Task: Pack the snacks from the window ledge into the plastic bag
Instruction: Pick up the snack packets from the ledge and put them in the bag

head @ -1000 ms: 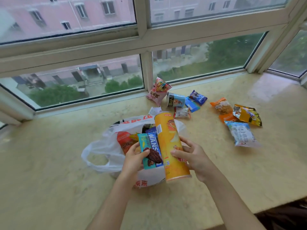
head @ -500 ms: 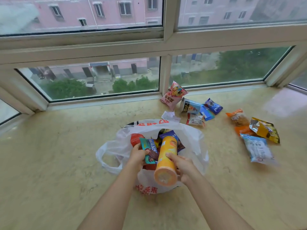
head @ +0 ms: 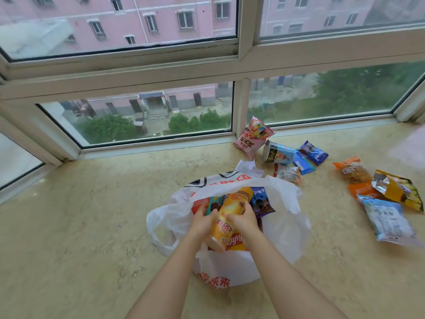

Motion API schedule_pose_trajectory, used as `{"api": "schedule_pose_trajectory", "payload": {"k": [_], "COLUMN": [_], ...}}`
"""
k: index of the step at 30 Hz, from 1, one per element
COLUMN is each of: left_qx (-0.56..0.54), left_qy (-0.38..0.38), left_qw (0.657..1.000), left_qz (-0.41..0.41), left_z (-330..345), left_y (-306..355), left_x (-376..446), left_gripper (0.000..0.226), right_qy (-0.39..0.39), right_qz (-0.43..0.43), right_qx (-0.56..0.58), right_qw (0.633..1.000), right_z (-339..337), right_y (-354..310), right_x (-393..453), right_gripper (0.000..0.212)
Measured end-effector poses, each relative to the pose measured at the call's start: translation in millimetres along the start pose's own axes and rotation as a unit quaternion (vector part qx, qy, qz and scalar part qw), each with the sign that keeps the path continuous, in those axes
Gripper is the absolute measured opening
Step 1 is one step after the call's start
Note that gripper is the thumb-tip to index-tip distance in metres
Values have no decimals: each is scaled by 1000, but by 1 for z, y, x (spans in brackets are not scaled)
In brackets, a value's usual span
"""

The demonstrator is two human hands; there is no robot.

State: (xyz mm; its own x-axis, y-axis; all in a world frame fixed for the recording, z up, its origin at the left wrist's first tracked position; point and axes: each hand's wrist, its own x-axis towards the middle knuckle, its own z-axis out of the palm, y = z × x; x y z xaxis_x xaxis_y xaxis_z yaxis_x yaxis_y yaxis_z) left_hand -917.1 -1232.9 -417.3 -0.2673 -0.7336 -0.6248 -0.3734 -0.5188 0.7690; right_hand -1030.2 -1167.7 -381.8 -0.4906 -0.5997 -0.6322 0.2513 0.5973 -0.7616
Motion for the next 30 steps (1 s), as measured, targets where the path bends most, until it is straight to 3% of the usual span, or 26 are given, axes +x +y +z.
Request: {"api": "schedule_pose_trajectory", "payload": {"k": [4, 8, 10, 13, 17, 20, 22, 24, 26, 28, 29, 30], "left_qx": [192, 271, 332, 409, 467, 464, 475, 527, 571, 565, 536, 540], "left_qy": [40, 101, 74, 35, 47, 53, 70, 90, 51, 13, 3, -8], "left_qw": [976, 935, 914, 889, 859, 853, 837, 802, 773, 774, 795, 787], "left_qz": [93, 208, 219, 204, 204, 235, 262, 269, 273, 285, 285, 297], "left_z": [8, 26, 35, 41, 49, 60, 67, 75, 83, 89, 91, 92], "left_y": [-6, -8, -11, -15, -9, 0, 5, 12, 16, 23, 23, 26], "left_x": [-10, -39, -50, -50, -40, -27, -11, 5, 13, 6, 3, 2], "left_gripper": [71, 49, 51, 73, 91, 95, 87, 72, 55, 37, 36, 37], "right_qy": [-42, -49, -58, -77, -103, -117, -106, -83, -70, -65, -60, -50], "right_qz": [-35, -37, -8, 9, -16, -47, -64, -74, -96, -125, -151, -181], "right_qx": [-104, -120, -76, -14, 6, -24, -121, -211, -301, -453, -527, -574], "right_qw": [993, 991, 995, 997, 995, 992, 985, 971, 946, 880, 834, 797], "right_z": [-19, -37, -42, -45, -50, -58, -66, -77, -86, -93, -96, -98], "right_y": [17, 22, 22, 25, 27, 37, 46, 57, 66, 73, 75, 75], "right_x": [-8, -14, -17, -18, -12, -3, 1, 3, 5, 1, -1, -4], "right_gripper": [91, 77, 73, 72, 72, 72, 72, 75, 76, 71, 63, 53]}}
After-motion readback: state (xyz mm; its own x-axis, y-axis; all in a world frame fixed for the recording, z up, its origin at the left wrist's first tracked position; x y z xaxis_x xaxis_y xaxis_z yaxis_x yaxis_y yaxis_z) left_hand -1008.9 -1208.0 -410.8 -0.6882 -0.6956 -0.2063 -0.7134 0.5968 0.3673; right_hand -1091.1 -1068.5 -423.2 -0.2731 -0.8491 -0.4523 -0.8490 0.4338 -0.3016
